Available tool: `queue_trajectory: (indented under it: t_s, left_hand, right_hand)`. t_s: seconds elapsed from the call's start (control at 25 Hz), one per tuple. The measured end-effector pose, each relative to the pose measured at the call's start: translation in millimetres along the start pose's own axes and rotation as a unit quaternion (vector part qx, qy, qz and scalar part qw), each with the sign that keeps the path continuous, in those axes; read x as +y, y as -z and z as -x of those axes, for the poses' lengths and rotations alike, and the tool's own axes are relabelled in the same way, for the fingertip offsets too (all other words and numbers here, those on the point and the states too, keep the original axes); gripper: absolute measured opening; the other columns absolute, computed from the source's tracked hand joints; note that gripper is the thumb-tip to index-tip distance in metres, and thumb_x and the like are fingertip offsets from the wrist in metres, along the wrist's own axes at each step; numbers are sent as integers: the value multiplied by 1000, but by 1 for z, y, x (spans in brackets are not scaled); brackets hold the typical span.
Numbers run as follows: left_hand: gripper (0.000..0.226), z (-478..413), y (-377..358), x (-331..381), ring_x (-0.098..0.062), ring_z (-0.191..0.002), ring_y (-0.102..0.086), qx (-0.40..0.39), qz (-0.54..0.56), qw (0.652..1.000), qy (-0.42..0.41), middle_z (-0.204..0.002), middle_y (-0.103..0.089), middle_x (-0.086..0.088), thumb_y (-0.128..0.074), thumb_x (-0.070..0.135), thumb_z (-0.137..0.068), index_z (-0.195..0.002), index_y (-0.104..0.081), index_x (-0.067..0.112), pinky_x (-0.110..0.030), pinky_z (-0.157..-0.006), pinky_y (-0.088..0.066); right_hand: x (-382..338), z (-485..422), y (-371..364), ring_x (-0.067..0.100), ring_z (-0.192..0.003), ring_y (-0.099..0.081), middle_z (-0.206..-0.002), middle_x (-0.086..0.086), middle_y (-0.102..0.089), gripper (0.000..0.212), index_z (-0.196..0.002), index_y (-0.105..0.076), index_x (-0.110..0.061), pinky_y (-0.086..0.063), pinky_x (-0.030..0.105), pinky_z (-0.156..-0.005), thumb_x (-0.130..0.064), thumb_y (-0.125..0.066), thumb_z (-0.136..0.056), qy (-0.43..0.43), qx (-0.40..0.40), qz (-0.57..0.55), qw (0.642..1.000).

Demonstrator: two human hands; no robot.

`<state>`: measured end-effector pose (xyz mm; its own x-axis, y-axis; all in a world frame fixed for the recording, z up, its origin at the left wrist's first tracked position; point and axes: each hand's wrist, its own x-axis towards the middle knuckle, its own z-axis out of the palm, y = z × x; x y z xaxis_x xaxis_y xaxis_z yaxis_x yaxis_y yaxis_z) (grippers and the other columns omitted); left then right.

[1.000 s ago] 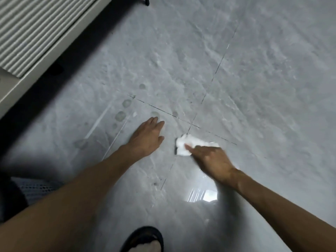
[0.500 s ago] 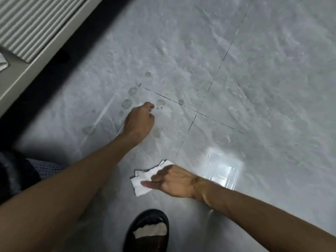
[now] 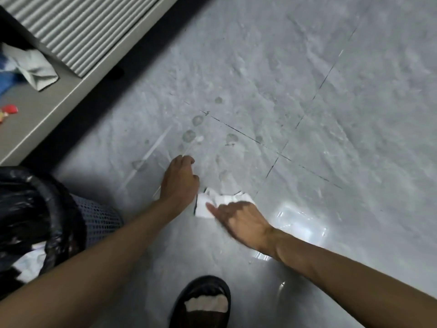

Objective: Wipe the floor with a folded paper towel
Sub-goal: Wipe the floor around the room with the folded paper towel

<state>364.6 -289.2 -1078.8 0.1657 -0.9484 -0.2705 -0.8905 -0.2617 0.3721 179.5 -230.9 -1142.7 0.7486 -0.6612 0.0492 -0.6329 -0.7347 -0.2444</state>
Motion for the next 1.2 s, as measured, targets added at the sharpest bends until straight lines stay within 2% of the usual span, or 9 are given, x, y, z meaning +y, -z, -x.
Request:
queue_trajectory:
  t_s: [0.16, 0.28, 0.44, 0.6, 0.72, 0.8, 0.96, 1.12, 1.2]
  left_hand:
    - [27, 1, -6, 8, -30, -109, -50, -27, -32, 997, -70, -116, -50, -15, -56, 2, -80, -106, -50, 4, -37, -93, -43]
    - [32, -5, -10, 19, -34, -126, -42, -108, -95, 989, -19, -136, -39, -24, -53, 11, -86, -116, -45, 6, -40, -96, -45]
    - [34, -30, 1, 38, -39, -115, -50, -153, -124, 980, 16, -121, -55, -22, -49, 20, -84, -116, -45, 8, -42, -94, -44]
    - [39, -32, 0, 40, -43, -119, -48, -166, -153, 974, 13, -122, -56, -23, -51, 27, -84, -118, -47, 9, -42, -100, -40]
    - [40, -32, 1, 35, -41, -123, -45, -155, -136, 979, 3, -125, -52, -23, -53, 22, -81, -118, -47, 10, -42, -100, -40]
    - [42, -34, 0, 34, -41, -126, -42, -173, -123, 977, -5, -129, -49, -24, -52, 21, -82, -122, -45, 9, -43, -102, -39]
    - [42, -31, 2, 32, -40, -128, -42, -179, -104, 978, 3, -130, -49, -23, -50, 15, -80, -121, -45, 9, -40, -102, -39]
    - [22, -31, 5, 23, -34, -104, -58, -58, 13, 996, 62, -107, -62, -12, -50, 8, -80, -100, -48, 16, -33, -81, -43]
    - [18, -32, 9, 15, -32, -82, -57, 33, 67, 990, 117, -84, -58, -6, -49, 7, -81, -91, -43, 21, -29, -68, -38]
  right_hand:
    - [97, -4, 29, 21, -74, -62, -85, -1, -65, 49, -137, -52, -21, -49, 32, -59, -10, -61, -90, 161, -29, 20, 986]
    - [198, -2, 60, 34, -87, -66, -106, 10, -69, 48, -139, -49, -27, -49, 39, -71, -13, -54, -94, -167, 30, 65, 983]
    - [200, -50, 63, 40, -82, -64, -94, 18, -67, 38, -128, -49, -14, -39, 40, -63, -4, -37, -94, -546, 95, 61, 830]
    - [96, -80, 28, 28, -67, -62, -79, 3, -61, 39, -126, -52, -17, -46, 36, -55, -18, -24, -98, -141, -11, 56, 988]
    - [149, -69, 49, 26, -78, -60, -95, 4, -64, 49, -144, -40, -21, -51, 37, -62, -25, -29, -96, 190, -98, 35, 976]
    - [197, -75, 73, 20, -91, -66, -107, -4, -69, 42, -136, -53, -29, -53, 36, -78, -33, -36, -98, 0, -51, -13, 999]
    - [186, -113, 65, 37, -84, -64, -96, 13, -68, 35, -125, -54, -19, -44, 41, -69, -11, -35, -97, -438, 71, 29, 896]
    - [64, -99, 22, 28, -60, -63, -70, 5, -62, 16, -107, -61, -14, -44, 33, -53, -11, -55, -92, -21, -8, -39, 999]
    - [64, -75, 22, 24, -63, -60, -77, 2, -62, 45, -129, -56, -13, -47, 33, -55, -6, -63, -84, 206, -67, -27, 976]
